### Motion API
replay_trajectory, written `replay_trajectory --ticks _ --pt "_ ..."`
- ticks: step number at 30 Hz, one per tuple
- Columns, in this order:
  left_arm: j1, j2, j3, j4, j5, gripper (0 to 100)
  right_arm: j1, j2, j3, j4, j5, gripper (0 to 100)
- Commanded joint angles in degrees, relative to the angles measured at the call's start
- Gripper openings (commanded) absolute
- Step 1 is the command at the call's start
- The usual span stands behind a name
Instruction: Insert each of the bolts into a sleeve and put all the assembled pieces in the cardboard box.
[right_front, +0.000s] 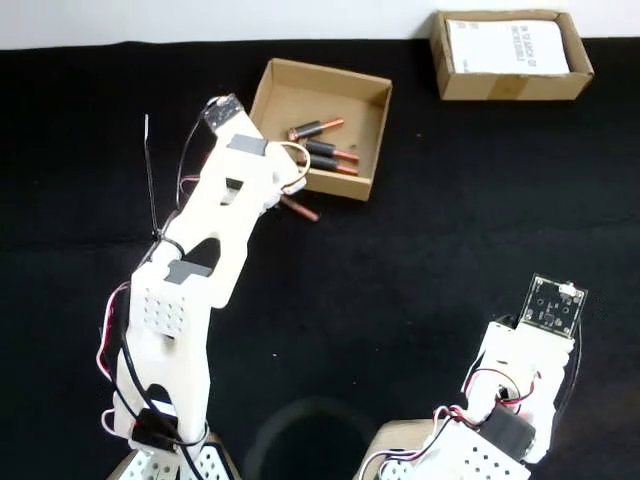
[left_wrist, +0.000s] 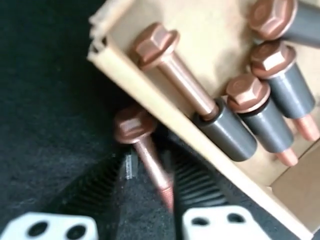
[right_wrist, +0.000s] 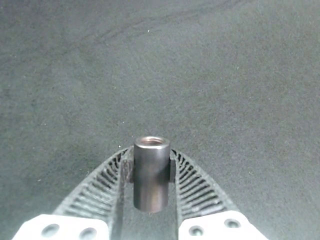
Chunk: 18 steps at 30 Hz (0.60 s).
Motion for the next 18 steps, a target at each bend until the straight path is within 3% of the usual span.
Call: replay_trajectory --ticks 1,9,13,18 --pt "-2.3 0.2 -1.1 0.2 -0.2 0 -0.4 -0.6 8.0 -0.7 0.5 0.6" --pt "-2.0 0.0 -1.5 4.7 -0.5 1 -0.5 -0.8 8.1 -1.1 0.5 0.6" --pt "-0.2 -0.8 -2.9 6.2 -9.0 1 -3.2 -0.9 8.1 -2.2 0.2 0.6" --pt "2.0 -5.3 -9.8 14.0 -18.0 1 -12.4 -0.9 8.1 -9.7 0.1 0.6"
